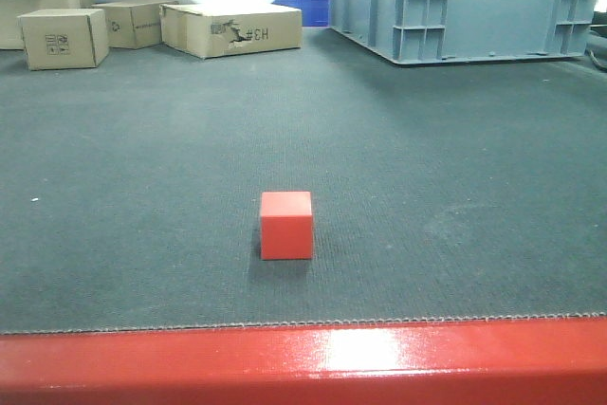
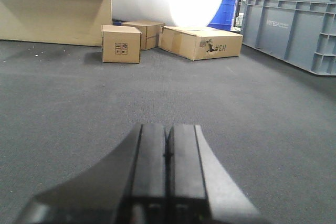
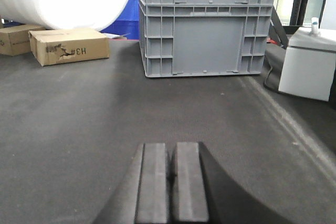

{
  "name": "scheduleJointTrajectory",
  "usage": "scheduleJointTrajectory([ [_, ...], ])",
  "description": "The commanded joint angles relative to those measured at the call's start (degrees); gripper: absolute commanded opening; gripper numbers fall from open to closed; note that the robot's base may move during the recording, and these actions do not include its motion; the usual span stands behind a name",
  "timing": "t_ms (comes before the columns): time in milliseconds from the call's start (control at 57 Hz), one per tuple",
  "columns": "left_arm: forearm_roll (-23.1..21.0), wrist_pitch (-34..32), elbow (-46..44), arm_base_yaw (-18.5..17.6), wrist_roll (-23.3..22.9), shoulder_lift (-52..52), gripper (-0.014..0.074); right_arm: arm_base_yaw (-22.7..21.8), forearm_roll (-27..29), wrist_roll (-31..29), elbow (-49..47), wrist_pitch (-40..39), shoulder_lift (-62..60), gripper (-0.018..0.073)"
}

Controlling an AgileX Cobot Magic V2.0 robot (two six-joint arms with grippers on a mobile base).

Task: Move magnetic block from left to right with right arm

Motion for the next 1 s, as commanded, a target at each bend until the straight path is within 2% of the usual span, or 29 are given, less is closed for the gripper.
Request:
scheduleJointTrajectory([
  [0, -0.3, -5.2, 0.5, 0.0, 0.1, -0.5, -0.0126, -0.3, -0.1, -0.6, 0.8, -5.3, -1.0, 0.0056],
  [334, -0.3, -5.2, 0.5, 0.0, 0.1, -0.5, -0.0126, -0.3, -0.1, -0.5, 12.3, -7.7, -12.0, 0.0056],
  [983, -0.3, -5.2, 0.5, 0.0, 0.1, -0.5, -0.0126, -0.3, -0.2, -0.5, 12.5, -7.1, -13.4, 0.0056],
])
